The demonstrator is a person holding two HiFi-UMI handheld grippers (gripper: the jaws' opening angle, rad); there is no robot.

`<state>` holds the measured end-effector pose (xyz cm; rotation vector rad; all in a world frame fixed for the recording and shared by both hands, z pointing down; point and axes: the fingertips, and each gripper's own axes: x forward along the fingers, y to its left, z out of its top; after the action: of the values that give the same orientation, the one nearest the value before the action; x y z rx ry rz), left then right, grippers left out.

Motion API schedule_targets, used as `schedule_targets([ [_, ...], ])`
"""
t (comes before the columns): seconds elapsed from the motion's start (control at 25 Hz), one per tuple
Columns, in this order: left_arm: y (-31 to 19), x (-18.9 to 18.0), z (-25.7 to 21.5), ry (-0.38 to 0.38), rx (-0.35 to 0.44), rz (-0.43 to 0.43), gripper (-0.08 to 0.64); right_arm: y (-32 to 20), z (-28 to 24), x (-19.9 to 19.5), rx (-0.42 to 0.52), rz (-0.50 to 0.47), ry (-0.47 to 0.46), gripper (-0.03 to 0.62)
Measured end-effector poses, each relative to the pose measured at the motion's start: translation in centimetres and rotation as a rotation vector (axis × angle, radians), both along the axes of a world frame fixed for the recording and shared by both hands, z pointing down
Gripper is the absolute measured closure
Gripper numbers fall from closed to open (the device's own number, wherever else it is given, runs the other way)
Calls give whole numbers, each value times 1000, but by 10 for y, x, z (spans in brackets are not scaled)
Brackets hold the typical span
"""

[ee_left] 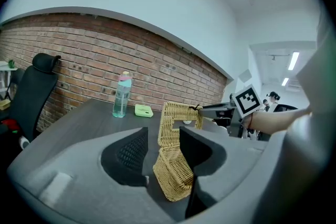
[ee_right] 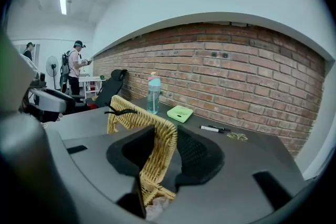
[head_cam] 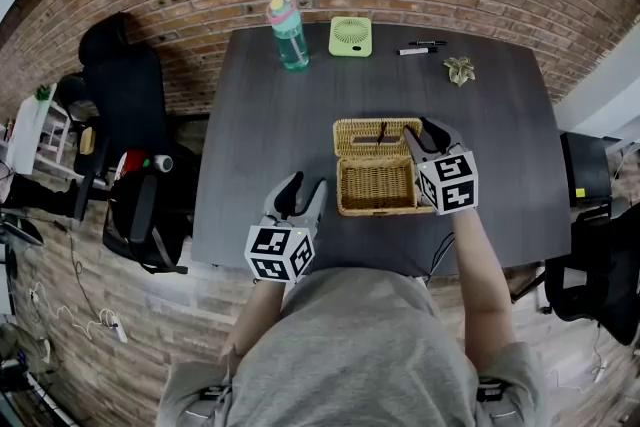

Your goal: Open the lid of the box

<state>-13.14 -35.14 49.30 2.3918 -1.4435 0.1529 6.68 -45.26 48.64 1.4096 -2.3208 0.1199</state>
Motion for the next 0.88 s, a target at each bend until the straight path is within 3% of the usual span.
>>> schedule_targets([
  [0.88,-10,-2,10,5,-23,-18,382,-44,24,0,-71,11,-92,456],
])
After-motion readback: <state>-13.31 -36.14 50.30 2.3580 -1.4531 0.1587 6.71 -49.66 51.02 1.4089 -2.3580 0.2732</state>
